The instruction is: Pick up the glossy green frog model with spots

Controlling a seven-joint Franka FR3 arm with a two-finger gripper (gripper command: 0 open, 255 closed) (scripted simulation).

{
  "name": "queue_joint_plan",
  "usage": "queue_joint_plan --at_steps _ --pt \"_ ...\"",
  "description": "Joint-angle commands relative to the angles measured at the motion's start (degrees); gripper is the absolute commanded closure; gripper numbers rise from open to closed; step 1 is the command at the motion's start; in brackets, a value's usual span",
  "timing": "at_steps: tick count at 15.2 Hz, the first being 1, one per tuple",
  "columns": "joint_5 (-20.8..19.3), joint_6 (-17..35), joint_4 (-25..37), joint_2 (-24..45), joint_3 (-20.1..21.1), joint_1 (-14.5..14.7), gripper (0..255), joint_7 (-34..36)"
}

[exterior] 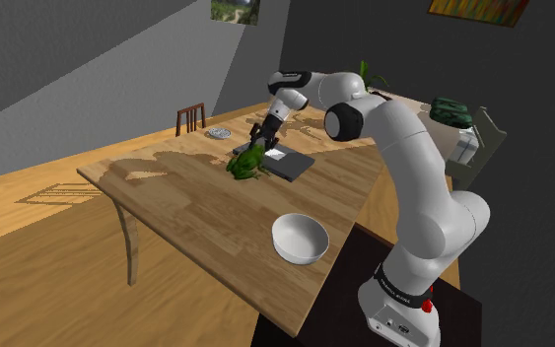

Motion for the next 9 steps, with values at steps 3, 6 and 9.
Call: queue_joint_plan --at_steps 3,6,9 --pt "-0.17 -1.74 1.01 -1.16 -0.06 -0.10 255 1.18" --pt "-0.30 -3.11 1.87 -1.94 -0.09 -0.26 255 2.04" --pt "-0.35 -3.65 2.25 -2.21 -0.10 -0.33 255 2.38"
